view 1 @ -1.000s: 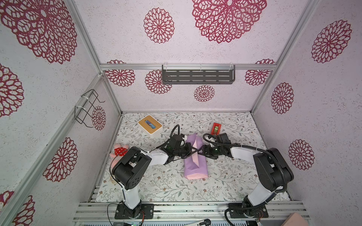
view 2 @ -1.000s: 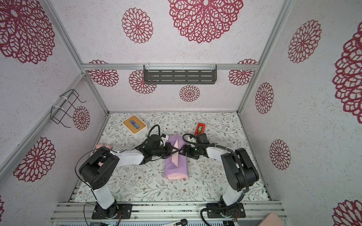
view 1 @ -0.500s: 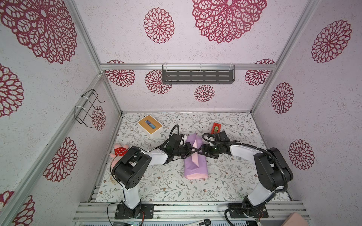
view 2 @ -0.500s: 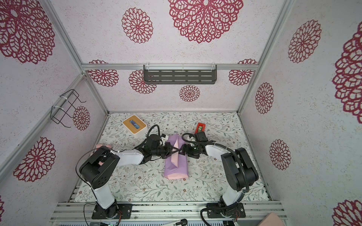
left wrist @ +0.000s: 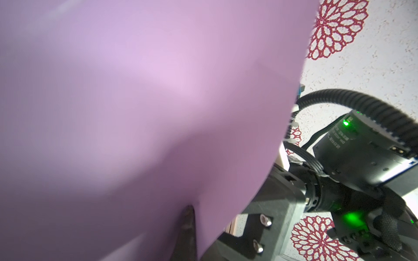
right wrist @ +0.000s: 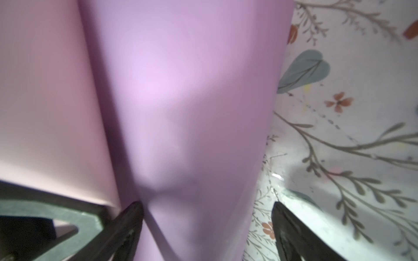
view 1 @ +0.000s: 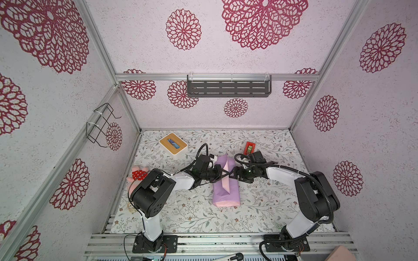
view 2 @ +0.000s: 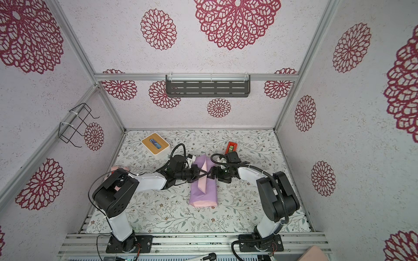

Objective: Wrap a gift box in wrapping paper
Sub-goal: Second fold the wrapping paper around the gift box.

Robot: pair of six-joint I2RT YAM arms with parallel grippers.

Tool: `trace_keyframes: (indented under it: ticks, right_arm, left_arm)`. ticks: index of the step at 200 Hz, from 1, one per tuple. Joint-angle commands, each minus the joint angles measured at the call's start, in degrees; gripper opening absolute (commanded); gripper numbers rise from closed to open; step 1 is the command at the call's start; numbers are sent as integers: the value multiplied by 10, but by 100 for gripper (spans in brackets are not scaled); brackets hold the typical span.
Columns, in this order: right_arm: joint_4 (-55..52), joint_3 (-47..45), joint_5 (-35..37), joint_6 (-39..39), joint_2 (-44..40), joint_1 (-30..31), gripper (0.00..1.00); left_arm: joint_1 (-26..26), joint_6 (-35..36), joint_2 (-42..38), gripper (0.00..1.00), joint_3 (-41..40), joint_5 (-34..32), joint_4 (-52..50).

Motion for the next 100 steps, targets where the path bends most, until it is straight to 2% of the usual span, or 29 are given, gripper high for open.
trace_keyframes:
  ticks: [1,61,86,100]
  right_arm:
    - [-47,11,30,-25,-30,-14,90]
    - [-82,18,46,-46,-56,-48,90]
    - [-94,22,50,-53,-67,-59,90]
    - [-98,21,53,-55,-72,-65,90]
  left_arm:
    - [-15,40,60,0,-32,-27,-114]
    - [-16,51,62,0,-23,-26,-128]
    - [-15,60,61,7,-14,-25,-142]
    - [-16,62,62,14,-9,-24,-145]
